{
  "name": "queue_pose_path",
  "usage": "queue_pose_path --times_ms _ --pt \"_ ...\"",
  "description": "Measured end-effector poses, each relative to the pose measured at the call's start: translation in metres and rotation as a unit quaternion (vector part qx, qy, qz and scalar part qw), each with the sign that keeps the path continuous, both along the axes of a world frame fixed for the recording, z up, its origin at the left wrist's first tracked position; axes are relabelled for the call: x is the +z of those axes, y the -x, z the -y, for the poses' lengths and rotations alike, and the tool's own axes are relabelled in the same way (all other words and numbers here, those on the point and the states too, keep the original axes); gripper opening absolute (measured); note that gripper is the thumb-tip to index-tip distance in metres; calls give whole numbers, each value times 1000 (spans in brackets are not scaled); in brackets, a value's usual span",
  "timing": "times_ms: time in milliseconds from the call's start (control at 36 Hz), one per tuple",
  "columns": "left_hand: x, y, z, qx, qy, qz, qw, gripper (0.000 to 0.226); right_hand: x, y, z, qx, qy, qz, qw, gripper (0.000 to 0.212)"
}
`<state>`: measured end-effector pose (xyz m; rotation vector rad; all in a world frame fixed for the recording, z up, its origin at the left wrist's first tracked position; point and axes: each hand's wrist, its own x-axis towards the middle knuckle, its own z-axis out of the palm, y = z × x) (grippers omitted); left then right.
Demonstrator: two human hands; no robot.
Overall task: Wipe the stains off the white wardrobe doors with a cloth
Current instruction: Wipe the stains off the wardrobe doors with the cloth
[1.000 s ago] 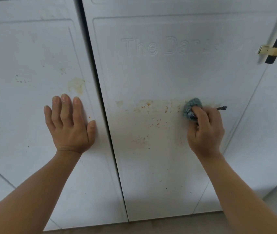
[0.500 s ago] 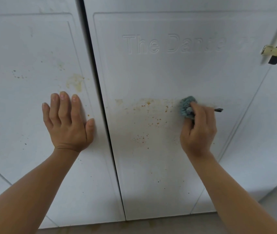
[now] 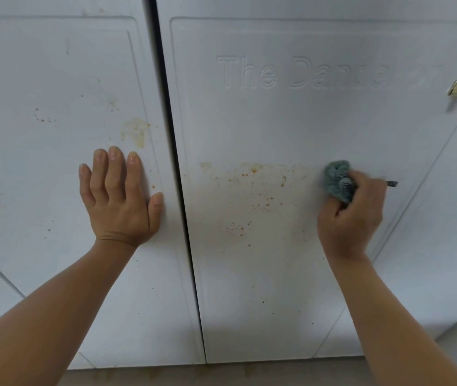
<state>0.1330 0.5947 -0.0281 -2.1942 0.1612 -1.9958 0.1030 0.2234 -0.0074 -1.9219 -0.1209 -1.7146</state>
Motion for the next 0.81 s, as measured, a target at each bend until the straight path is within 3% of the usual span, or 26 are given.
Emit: queue_pose_path --times_ms 167,278,417,528,667,806 --pt "0 0 0 -5 2 2 1000 74 -14 3 -20 34 212 4 977 17" --pt "-1 0 0 -3 5 0 1000 73 -3 1 -21 25 53 2 998 22" --pt "0 0 0 -4 3 2 1000 73 -6 4 -29 19 179 8 984 20" --pt "1 0 -1 -3 1 5 1000 73 7 4 -26 3 64 -21 998 21" --pt "0 -1 -1 -1 1 3 1000 73 1 6 -26 5 231 -11 973 15" --pt "0 0 0 -4 0 5 1000 73 14 5 -32 9 79 -24 997 23"
